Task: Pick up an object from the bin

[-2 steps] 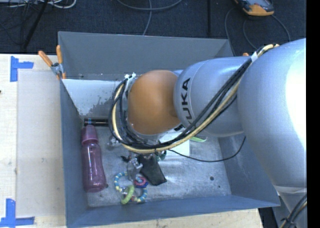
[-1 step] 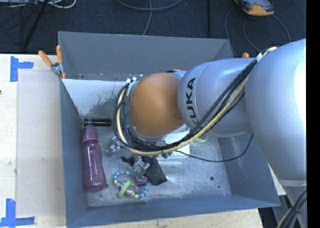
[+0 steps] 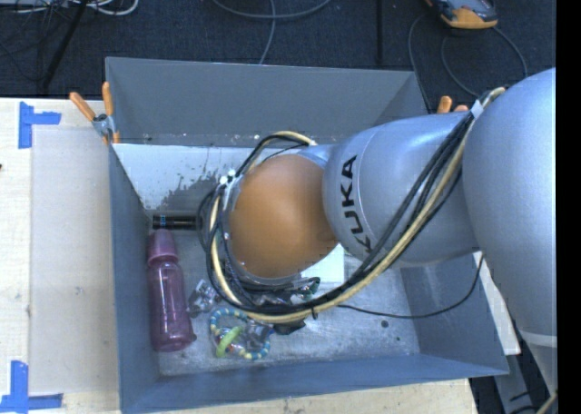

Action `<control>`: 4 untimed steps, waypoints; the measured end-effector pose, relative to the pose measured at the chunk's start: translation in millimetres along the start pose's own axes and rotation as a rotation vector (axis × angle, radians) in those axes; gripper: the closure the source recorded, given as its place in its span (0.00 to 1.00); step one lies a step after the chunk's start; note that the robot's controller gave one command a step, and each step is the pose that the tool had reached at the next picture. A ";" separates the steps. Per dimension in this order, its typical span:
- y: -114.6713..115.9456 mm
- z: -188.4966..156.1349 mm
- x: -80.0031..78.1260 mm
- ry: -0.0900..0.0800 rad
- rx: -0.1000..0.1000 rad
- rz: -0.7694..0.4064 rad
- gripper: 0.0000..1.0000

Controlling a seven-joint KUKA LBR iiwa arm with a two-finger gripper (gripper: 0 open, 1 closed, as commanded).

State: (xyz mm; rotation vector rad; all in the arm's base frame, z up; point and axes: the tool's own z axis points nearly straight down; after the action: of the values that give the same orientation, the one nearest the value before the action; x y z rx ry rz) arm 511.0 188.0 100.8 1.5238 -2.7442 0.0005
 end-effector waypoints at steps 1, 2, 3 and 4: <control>35.1 20.5 0.9 -0.009 0.011 0.233 1.00; 35.0 20.6 1.0 -0.010 0.010 0.234 1.00; 28.8 -27.4 6.9 0.003 -0.004 0.224 1.00; 19.5 -95.8 7.8 0.001 -0.003 0.233 1.00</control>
Offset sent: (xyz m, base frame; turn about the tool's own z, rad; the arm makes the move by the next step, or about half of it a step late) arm 0.0000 0.0000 0.0000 0.0000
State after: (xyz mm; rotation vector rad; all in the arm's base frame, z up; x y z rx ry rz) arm 490.6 191.8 196.6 1.1943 -2.9004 -0.0019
